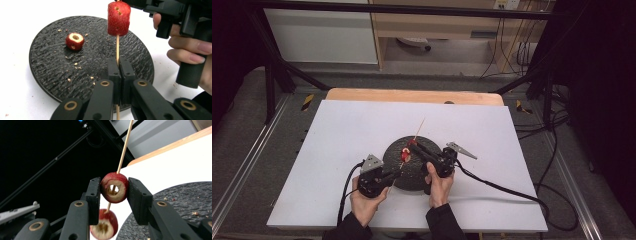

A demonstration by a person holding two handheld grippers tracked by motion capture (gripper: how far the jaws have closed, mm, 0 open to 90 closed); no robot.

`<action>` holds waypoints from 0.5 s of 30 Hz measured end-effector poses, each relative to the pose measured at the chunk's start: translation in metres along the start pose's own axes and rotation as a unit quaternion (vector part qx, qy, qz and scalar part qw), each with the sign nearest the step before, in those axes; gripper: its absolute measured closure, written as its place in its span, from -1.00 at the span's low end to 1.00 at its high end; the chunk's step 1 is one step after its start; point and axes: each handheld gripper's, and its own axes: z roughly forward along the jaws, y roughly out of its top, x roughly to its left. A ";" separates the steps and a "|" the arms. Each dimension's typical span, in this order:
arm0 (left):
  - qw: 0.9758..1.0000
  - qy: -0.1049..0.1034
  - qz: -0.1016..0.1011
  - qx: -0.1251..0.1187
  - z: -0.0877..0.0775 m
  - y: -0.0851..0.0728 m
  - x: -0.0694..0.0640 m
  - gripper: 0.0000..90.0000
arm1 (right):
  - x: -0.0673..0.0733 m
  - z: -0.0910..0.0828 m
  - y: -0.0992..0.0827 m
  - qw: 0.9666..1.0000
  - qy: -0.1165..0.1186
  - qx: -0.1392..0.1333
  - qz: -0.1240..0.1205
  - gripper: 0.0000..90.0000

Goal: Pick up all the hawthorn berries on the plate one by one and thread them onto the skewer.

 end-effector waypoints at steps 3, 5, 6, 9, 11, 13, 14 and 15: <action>1.000 -0.004 0.000 0.002 0.001 0.000 0.001 0.96 | 0.000 0.000 -0.001 1.000 -0.003 0.004 -0.006 0.43; 1.000 -0.003 0.006 0.001 0.001 -0.001 0.003 0.97 | 0.000 0.000 -0.001 1.000 -0.003 0.007 -0.005 0.42; 1.000 -0.005 0.007 0.000 0.001 -0.001 0.004 0.96 | 0.000 0.000 -0.001 1.000 -0.005 0.010 -0.006 0.42; 1.000 -0.008 0.015 0.002 -0.002 -0.003 0.007 0.96 | 0.001 -0.001 -0.001 1.000 -0.006 0.020 -0.015 0.38; 1.000 -0.007 0.020 0.002 -0.006 -0.004 0.010 0.97 | 0.002 -0.003 0.001 0.999 -0.010 0.025 -0.030 0.24; 1.000 -0.005 0.022 0.004 -0.011 -0.006 0.014 0.97 | 0.004 -0.006 0.005 0.998 -0.014 0.037 -0.043 0.14; 1.000 -0.003 0.023 0.004 -0.014 -0.008 0.016 0.96 | 0.005 -0.008 0.007 0.998 -0.018 0.042 -0.052 0.06; 1.000 -0.002 0.023 0.007 -0.017 -0.009 0.018 0.96 | 0.005 -0.010 0.010 0.997 -0.023 0.047 -0.061 -0.01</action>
